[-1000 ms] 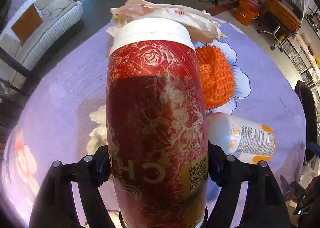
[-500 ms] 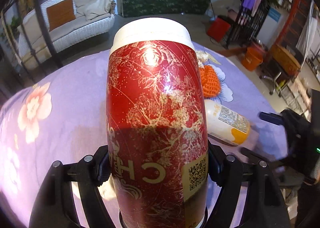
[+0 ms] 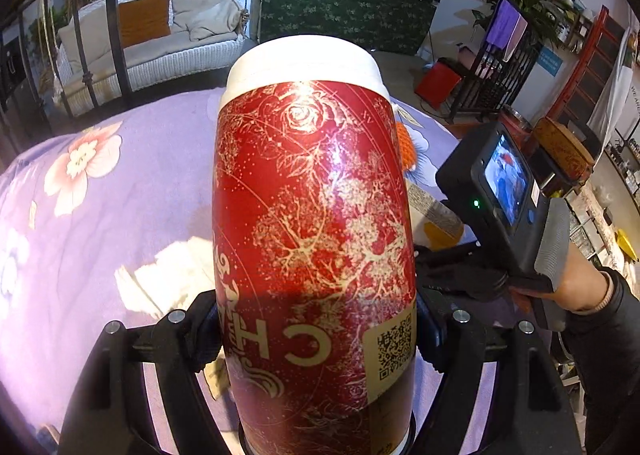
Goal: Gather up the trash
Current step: 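Grasp the white-orange bottle with the right tool, then carry the bottle over the bin with the right tool while the left tool holds the red cup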
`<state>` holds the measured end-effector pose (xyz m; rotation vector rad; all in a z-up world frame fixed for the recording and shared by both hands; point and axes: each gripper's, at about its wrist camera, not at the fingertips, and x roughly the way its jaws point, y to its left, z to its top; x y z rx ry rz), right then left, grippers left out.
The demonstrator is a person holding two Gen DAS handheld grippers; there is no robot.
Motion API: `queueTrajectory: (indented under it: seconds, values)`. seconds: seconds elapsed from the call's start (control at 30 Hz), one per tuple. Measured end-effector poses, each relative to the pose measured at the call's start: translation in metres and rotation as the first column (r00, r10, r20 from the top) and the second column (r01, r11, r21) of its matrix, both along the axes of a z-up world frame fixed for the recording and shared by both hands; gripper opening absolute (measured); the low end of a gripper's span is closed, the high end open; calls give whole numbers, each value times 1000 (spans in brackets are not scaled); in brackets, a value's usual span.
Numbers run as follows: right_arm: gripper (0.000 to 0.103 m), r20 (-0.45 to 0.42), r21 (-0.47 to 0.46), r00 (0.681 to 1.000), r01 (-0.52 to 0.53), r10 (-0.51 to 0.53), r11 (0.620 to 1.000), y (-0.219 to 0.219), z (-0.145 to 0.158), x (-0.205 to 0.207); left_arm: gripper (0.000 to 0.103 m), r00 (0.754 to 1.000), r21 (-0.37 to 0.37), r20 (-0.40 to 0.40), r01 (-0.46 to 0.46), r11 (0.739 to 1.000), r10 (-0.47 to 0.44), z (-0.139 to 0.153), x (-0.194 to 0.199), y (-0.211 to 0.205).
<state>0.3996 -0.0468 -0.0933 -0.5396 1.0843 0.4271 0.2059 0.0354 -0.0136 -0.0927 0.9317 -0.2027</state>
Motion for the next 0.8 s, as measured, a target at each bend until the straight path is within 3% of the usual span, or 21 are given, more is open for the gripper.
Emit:
queueTrajectory:
  seconds: [0.2, 0.53, 0.8]
  values:
    - [62, 32, 81, 999, 14, -17, 997, -16, 15, -28, 74, 1000, -21, -2, -1, 1000, 1, -7, -10, -3]
    - [62, 74, 252, 987, 118, -141, 960, -57, 45, -87, 74, 999, -50, 18, 39, 998, -38, -5, -21, -19]
    - [62, 96, 392, 944, 257, -317, 884, -125, 66, -127, 74, 990, -73, 80, 125, 989, -120, 2, -41, -51]
